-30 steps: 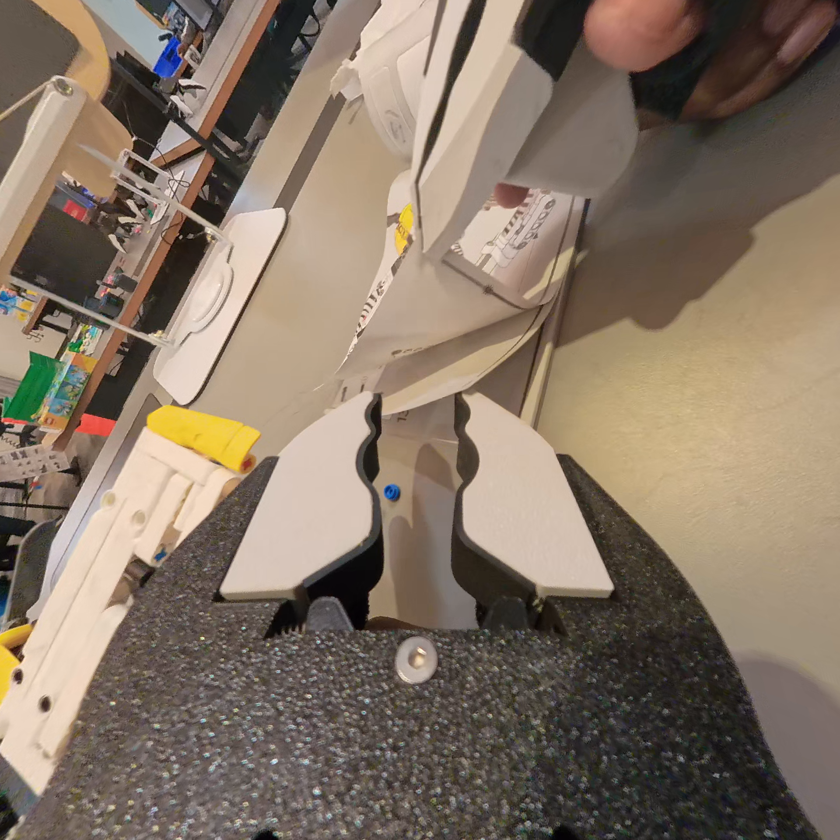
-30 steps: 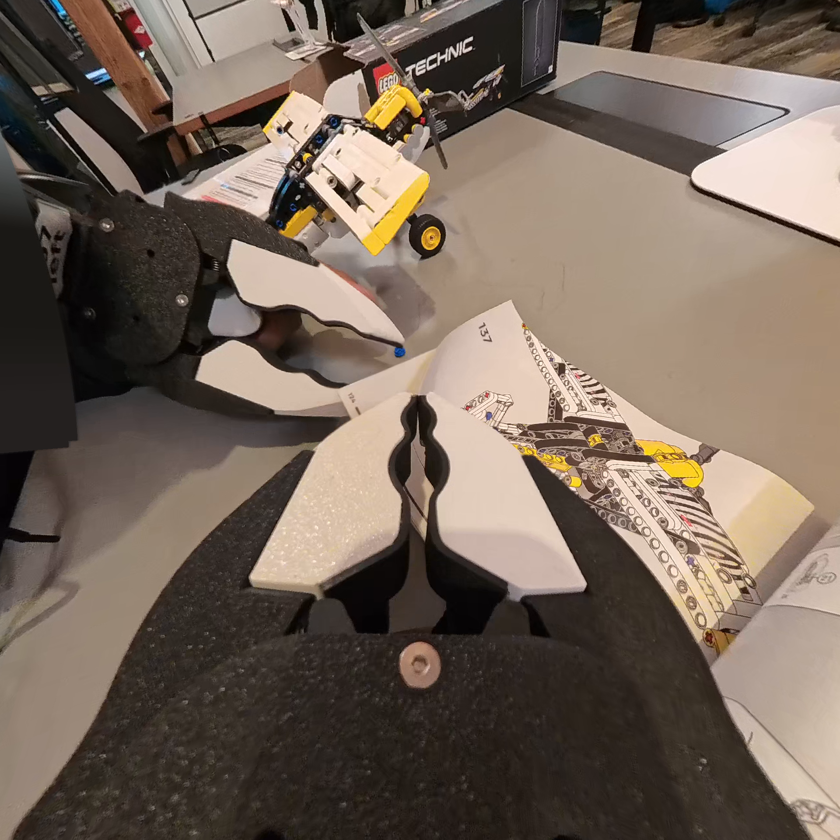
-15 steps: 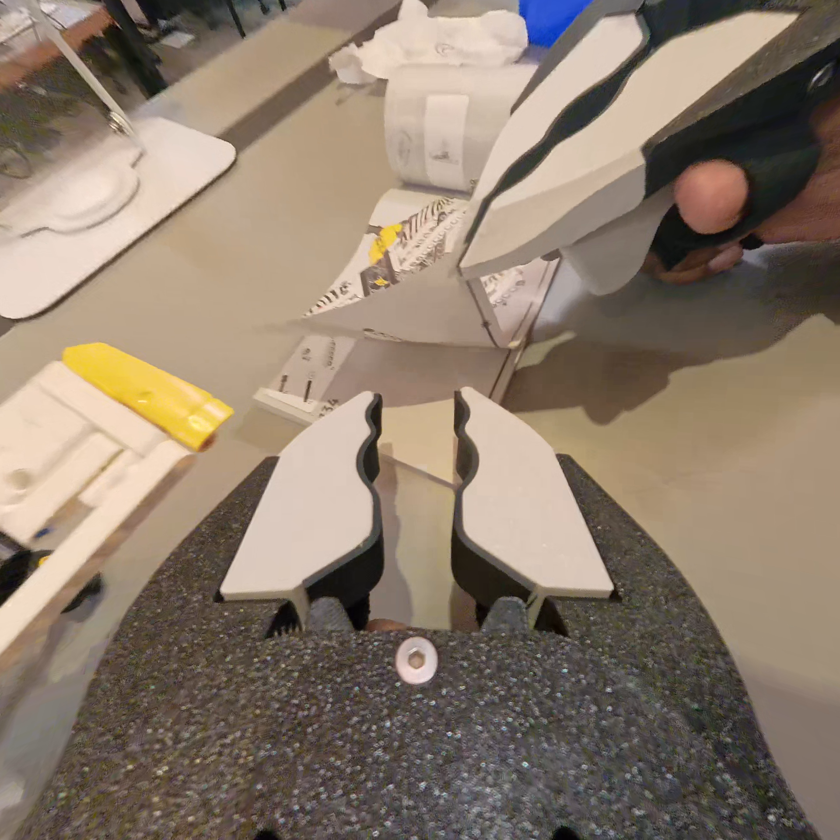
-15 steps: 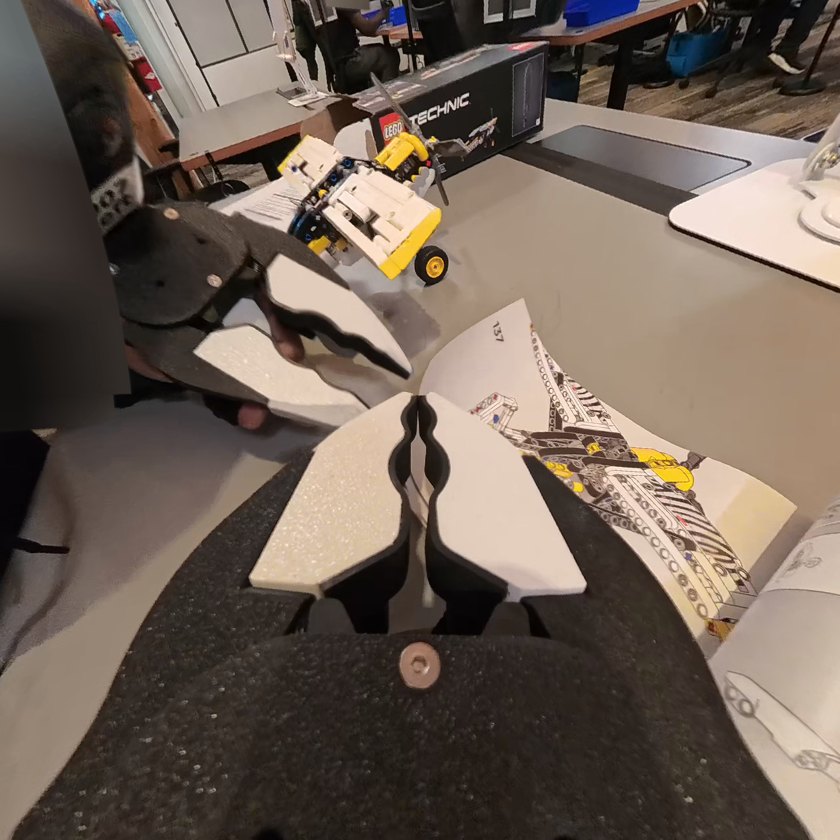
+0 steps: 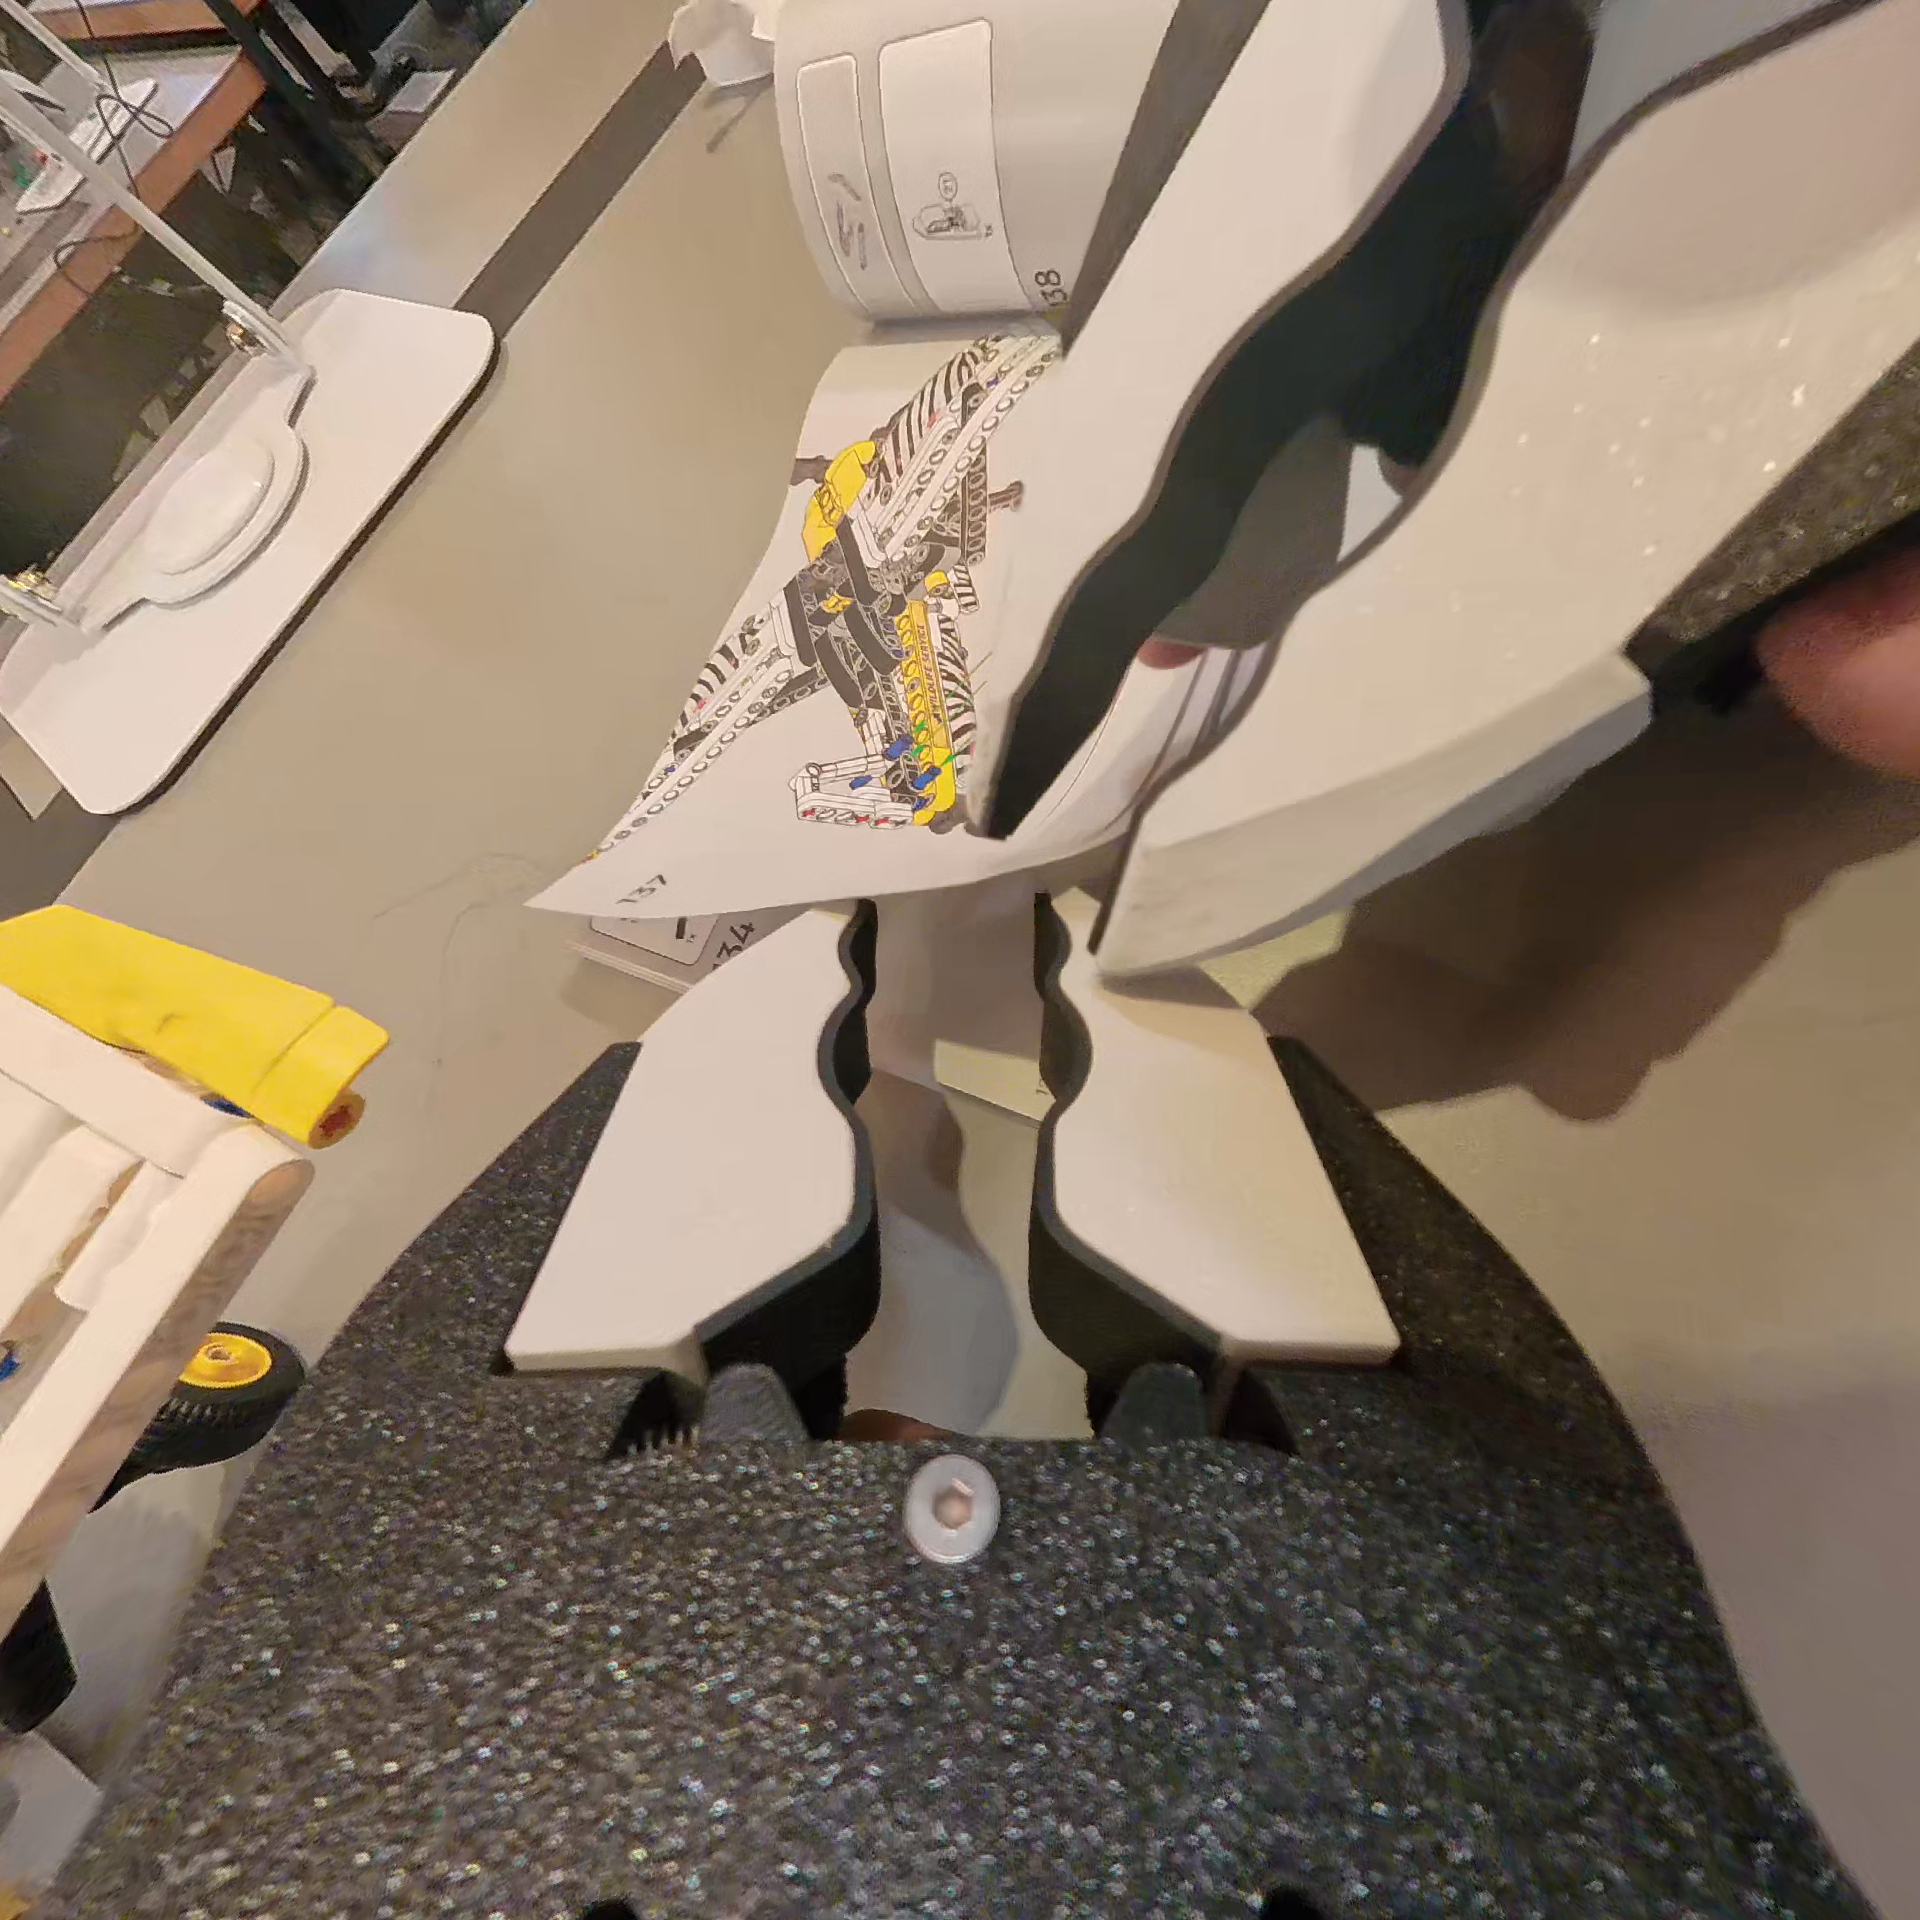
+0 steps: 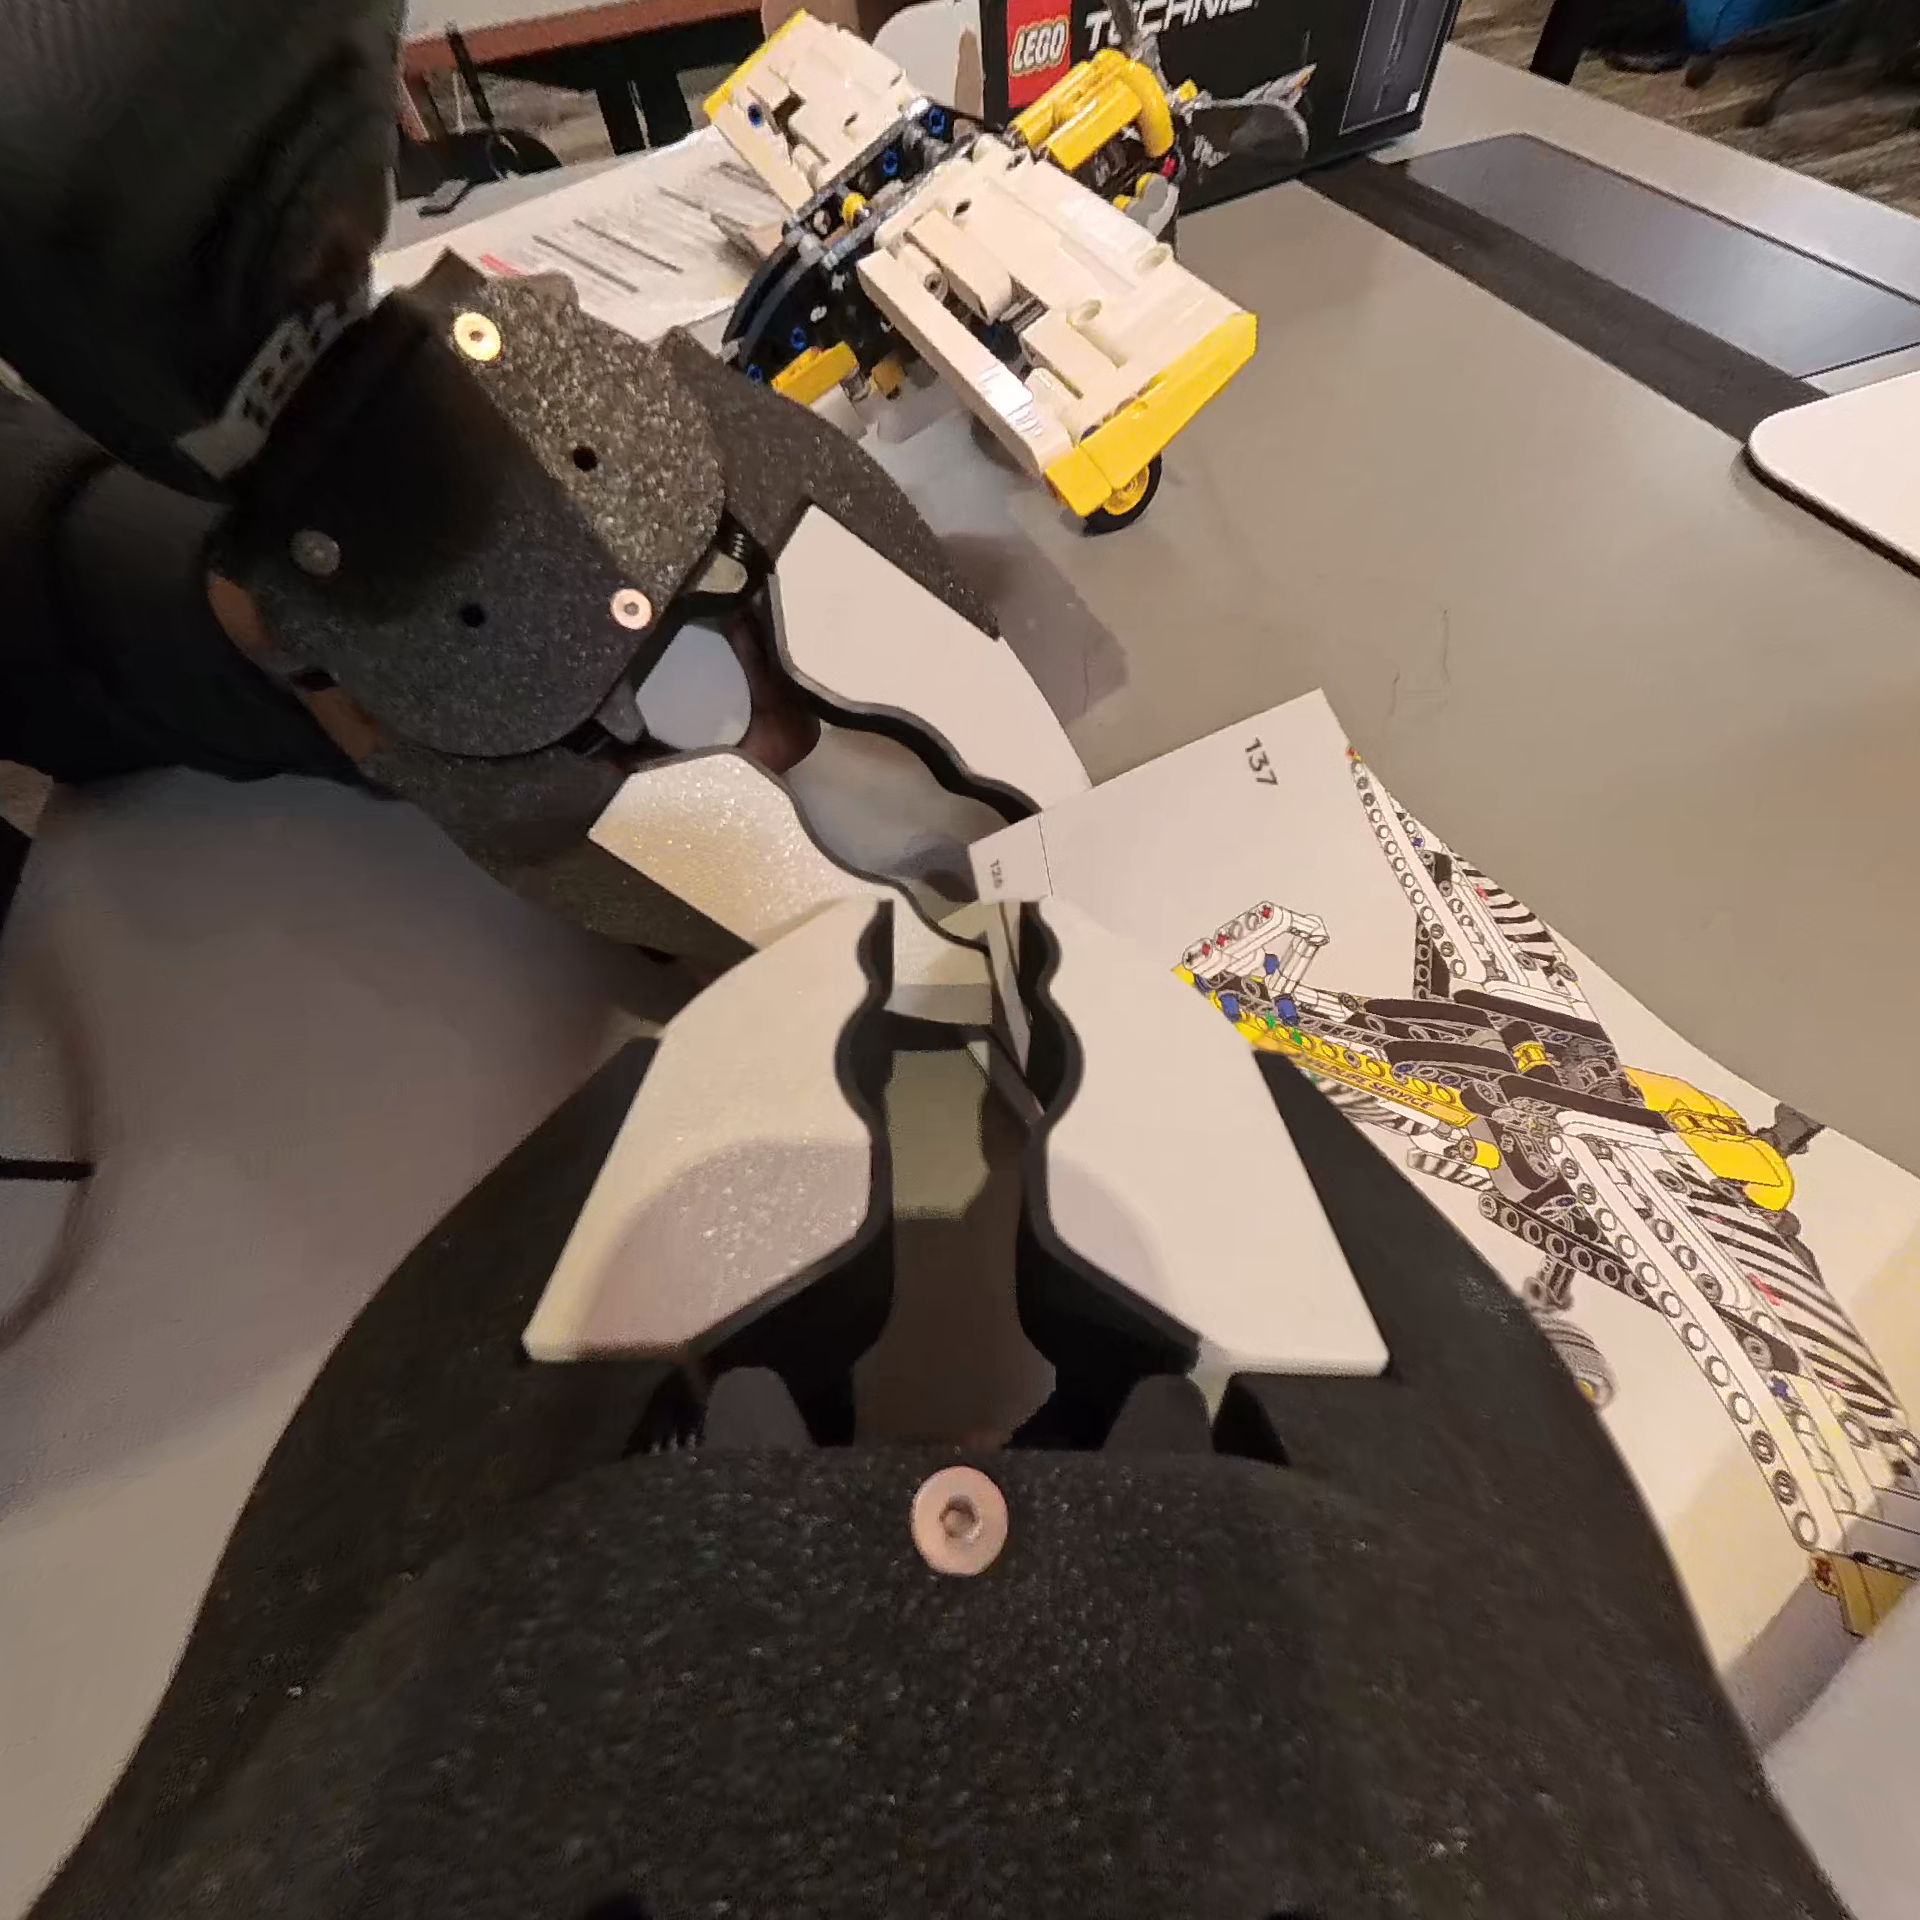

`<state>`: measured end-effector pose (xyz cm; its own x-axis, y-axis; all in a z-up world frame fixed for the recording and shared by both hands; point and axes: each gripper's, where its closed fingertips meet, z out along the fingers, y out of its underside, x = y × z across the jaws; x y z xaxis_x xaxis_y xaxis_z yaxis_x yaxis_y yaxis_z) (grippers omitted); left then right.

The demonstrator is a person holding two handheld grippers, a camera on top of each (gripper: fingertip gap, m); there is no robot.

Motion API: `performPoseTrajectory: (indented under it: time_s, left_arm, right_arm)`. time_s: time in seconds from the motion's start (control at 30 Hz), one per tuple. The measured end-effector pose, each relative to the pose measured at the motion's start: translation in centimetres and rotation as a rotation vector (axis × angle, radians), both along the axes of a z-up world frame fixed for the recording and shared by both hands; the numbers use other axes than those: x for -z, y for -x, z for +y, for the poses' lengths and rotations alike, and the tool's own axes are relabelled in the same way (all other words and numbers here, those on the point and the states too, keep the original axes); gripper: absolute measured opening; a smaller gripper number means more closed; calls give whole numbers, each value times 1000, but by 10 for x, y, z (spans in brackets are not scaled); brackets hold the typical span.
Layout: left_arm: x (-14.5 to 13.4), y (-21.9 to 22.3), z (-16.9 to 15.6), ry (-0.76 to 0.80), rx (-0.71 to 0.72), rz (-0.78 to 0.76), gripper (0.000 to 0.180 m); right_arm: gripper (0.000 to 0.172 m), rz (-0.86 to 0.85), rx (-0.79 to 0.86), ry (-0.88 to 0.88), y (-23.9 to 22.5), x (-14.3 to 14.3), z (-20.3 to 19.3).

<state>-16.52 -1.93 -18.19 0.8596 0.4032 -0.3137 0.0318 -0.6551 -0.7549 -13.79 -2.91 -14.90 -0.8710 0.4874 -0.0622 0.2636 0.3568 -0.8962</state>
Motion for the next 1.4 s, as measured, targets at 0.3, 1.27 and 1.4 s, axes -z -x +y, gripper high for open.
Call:
performPoseTrajectory:
  time_s: [0.3, 1.27, 1.4]
  left_arm:
    - [1, 2, -2, 1, 2, -9, 27]
    - [-17, 3, 3, 0, 62, 276, 20]
    - [-18, -1, -3, 29, 76, 305, 22]
  right_arm:
    - [23, 37, 28, -55, 5, 3, 11]
    - [0, 61, 343, -30, 35, -17, 70]
    - [0, 96, 765, -157, 46, -25, 164]
